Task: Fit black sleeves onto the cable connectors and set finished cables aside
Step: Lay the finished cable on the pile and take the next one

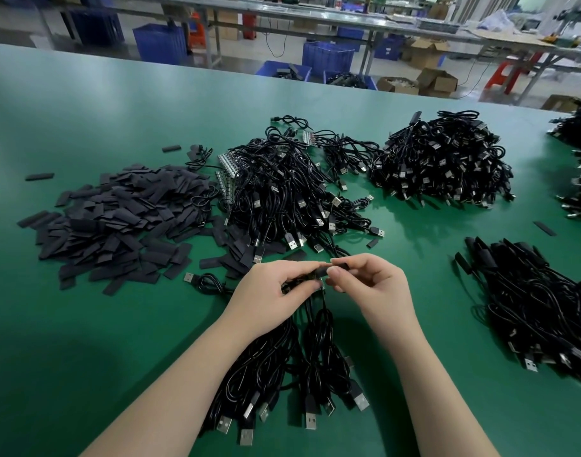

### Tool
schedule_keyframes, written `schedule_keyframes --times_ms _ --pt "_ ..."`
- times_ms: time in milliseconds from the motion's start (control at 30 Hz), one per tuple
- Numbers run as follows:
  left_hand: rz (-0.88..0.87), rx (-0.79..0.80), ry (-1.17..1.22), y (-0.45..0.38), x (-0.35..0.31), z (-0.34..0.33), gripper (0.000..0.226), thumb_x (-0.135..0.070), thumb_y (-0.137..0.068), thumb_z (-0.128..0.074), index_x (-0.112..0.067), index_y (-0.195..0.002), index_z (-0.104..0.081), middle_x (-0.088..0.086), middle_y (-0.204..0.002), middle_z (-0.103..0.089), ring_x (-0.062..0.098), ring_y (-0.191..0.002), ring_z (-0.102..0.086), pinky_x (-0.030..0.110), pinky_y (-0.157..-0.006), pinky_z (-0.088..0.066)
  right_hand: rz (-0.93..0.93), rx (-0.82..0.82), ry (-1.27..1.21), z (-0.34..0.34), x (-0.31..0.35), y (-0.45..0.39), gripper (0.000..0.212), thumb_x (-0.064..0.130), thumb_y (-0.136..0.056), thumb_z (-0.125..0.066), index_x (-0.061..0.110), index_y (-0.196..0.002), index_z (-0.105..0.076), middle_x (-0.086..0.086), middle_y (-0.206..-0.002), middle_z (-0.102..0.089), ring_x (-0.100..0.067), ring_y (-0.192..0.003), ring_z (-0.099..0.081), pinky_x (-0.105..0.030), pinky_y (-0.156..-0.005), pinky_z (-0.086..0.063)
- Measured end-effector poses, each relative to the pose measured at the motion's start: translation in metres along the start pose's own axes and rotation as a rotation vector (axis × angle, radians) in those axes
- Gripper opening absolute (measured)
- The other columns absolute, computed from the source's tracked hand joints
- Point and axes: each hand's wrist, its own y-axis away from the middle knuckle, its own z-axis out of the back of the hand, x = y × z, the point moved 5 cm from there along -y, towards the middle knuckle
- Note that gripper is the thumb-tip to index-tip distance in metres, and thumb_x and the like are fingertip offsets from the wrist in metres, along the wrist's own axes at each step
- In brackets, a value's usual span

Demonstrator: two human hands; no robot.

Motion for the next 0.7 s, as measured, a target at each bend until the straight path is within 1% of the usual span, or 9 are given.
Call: schedule_keyframes --times_ms 67,133,233,333,400,533,633,700 --pt "-0.011 0.005 -0.013 -0.0001 -0.0020 -0.0001 0.035 -0.041 -0.088 -0.061 -0.056 -0.119 -0.056 -0.033 -0.112 -0.065 -0.008 -0.107 -0.060 0.033 -0.091 -0.053 0.013 -0.016 0.005 0.0001 -0.0009 -0.0002 0.016 0.008 -0.081 -0.078 0.024 -0.080 -0.077 0.003 -0.074 -0.074 -0.007 -0.070 -0.069 -0.018 -0.068 -0.055" --pt "-0.009 0.008 -0.018 -0.0003 -0.0010 -0.0006 0.034 -0.041 -0.088 -0.061 -0.053 -0.120 -0.058 -0.031 -0.112 -0.066 -0.008 -0.107 -0.060 0.033 -0.091 -0.052 0.043 -0.032 0.014 -0.0011 -0.0008 0.0007 0.014 0.006 -0.081 -0.078 0.020 -0.082 -0.076 0.003 -0.076 -0.075 -0.005 -0.070 -0.069 -0.015 -0.067 -0.052" --pt "-0.003 0.012 -0.016 0.0000 0.0007 -0.0010 0.034 -0.042 -0.087 -0.060 -0.045 -0.121 -0.064 -0.028 -0.113 -0.067 -0.008 -0.107 -0.060 0.033 -0.091 -0.053 0.068 -0.032 0.025 -0.0026 -0.0001 0.0021 0.017 0.006 -0.080 -0.078 0.022 -0.082 -0.075 0.002 -0.082 -0.076 -0.008 -0.075 -0.071 -0.017 -0.069 -0.053" --pt "0.003 0.004 -0.005 0.0001 -0.0003 -0.0001 0.034 -0.041 -0.086 -0.061 -0.054 -0.118 -0.059 -0.033 -0.112 -0.065 -0.010 -0.106 -0.059 0.030 -0.092 -0.052 0.057 -0.005 0.009 -0.0020 0.0008 0.0010 0.017 0.004 -0.080 -0.077 0.021 -0.081 -0.075 0.004 -0.076 -0.075 -0.004 -0.069 -0.068 -0.015 -0.066 -0.052" --pt "0.011 0.007 -0.010 0.0005 -0.0016 0.0003 0.035 -0.042 -0.086 -0.061 -0.058 -0.117 -0.056 -0.035 -0.110 -0.064 -0.010 -0.105 -0.060 0.031 -0.091 -0.053 0.050 0.001 0.012 -0.0010 0.0011 0.0003 0.015 0.006 -0.080 -0.077 0.020 -0.080 -0.075 0.005 -0.073 -0.074 -0.003 -0.067 -0.067 -0.016 -0.065 -0.052" --pt "0.006 0.012 -0.011 0.0003 -0.0028 0.0000 0.035 -0.044 -0.086 -0.059 -0.059 -0.117 -0.054 -0.033 -0.110 -0.065 -0.009 -0.104 -0.060 0.032 -0.090 -0.053 0.056 -0.023 0.028 -0.0010 0.0003 0.0019 0.015 0.008 -0.080 -0.079 0.022 -0.082 -0.075 0.001 -0.078 -0.075 -0.008 -0.071 -0.069 -0.019 -0.069 -0.055" --pt "0.010 0.007 -0.006 -0.0001 -0.0036 0.0002 0.034 -0.047 -0.085 -0.057 -0.060 -0.117 -0.053 -0.033 -0.111 -0.065 -0.009 -0.105 -0.060 0.032 -0.090 -0.053 0.095 -0.063 0.052 -0.0028 0.0007 0.0035 0.021 0.008 -0.081 -0.078 0.027 -0.085 -0.074 0.005 -0.081 -0.075 -0.008 -0.075 -0.071 -0.016 -0.069 -0.053" --pt "0.010 0.004 0.001 0.0004 -0.0048 0.0001 0.034 -0.049 -0.085 -0.056 -0.060 -0.117 -0.052 -0.034 -0.111 -0.065 -0.009 -0.104 -0.060 0.033 -0.089 -0.053 0.098 -0.077 0.023 -0.0042 -0.0001 0.0041 0.022 0.008 -0.082 -0.078 0.029 -0.088 -0.074 0.005 -0.081 -0.075 -0.007 -0.076 -0.071 -0.015 -0.070 -0.053"
